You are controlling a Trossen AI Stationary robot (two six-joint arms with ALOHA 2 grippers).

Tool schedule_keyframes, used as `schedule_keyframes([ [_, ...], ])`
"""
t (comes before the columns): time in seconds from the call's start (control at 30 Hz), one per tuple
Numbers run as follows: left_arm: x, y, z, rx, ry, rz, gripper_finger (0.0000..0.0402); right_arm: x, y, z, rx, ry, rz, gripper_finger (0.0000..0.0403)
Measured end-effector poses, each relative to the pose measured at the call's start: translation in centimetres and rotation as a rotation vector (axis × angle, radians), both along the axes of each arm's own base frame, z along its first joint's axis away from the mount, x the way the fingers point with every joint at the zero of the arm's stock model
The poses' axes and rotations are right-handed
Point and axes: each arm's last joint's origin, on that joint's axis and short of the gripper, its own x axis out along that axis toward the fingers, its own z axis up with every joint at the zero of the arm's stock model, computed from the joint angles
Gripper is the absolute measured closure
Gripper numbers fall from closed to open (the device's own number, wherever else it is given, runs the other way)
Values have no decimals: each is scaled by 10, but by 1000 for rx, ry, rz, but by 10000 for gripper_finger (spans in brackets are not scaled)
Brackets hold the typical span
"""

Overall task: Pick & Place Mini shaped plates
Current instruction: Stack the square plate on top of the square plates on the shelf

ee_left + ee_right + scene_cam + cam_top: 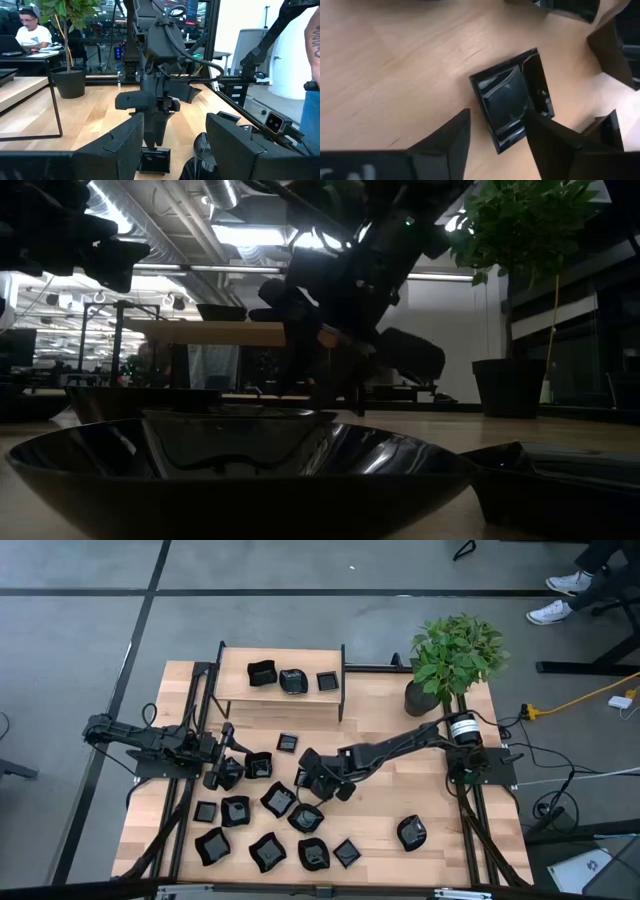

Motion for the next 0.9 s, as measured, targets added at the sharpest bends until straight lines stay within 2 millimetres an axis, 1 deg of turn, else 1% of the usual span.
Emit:
schedule_keyframes([
  [0.2,0,0,0,0,0,0,194,4,3,-14,-8,5,-2,265],
  [0.5,0,0,0,1,2,0,194,6,4,-17,-4,0,-7,298],
  [0.63,0,0,0,0,1,0,194,4,4,-18,6,15,-25,328],
  [0.83,0,0,0,0,0,0,194,3,3,-19,31,34,-71,385],
  [0.9,0,0,0,0,0,0,194,3,3,-19,30,40,-72,395],
])
